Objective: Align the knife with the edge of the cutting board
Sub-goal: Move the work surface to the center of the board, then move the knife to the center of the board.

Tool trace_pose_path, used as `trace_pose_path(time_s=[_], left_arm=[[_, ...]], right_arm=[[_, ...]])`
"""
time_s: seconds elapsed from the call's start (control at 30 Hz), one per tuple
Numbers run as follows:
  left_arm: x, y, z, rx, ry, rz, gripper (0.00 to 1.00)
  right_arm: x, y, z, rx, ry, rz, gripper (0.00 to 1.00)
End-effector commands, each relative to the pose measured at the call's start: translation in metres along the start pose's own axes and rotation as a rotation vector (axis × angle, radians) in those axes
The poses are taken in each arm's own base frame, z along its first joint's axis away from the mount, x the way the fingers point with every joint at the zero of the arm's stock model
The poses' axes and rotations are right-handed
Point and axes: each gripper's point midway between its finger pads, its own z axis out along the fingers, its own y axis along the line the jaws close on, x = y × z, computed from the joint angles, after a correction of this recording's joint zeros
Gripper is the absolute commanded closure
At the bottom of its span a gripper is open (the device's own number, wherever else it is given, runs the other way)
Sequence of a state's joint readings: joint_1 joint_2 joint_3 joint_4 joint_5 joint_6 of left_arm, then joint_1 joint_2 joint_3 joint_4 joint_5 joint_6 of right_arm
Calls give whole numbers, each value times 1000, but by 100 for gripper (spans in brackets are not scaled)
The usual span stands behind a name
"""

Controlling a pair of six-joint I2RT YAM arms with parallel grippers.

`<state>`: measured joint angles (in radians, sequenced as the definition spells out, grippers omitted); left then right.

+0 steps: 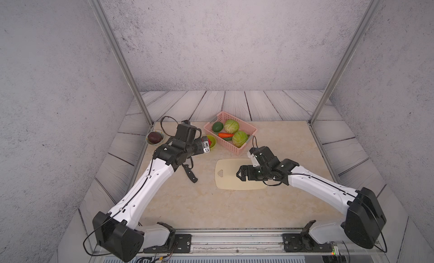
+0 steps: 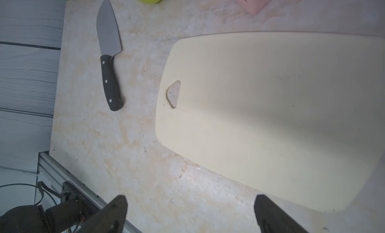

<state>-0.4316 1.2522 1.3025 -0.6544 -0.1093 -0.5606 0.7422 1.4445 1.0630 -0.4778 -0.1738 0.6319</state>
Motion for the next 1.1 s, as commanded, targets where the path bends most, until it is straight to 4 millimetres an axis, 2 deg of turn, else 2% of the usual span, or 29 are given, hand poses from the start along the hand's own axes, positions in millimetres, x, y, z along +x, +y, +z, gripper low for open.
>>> trace_pose_path(time_s=[0.0,0.17,0.43,0.73,0.93,1.07], left_arm=[[-11,31,-7,-92,-65,-35,2],[-20,52,-13,-111,-90,-133,2],[-27,69,-24,-115,-141,-226,2],[-26,74,-31,-110,-169,-290,2],[-28,77,-37,-110,-196,-312,2],[-30,78,-43,-102,-223,-319,2]], right_arm=[[-17,19,10,48,-25,-94,1],[-39,62,32,39,-38,-184,1],[-46,108,87,24,15,-278,5],[-48,142,143,-2,35,-338,20],[-47,164,169,-34,31,-353,23],[-36,166,191,-21,66,-366,24]])
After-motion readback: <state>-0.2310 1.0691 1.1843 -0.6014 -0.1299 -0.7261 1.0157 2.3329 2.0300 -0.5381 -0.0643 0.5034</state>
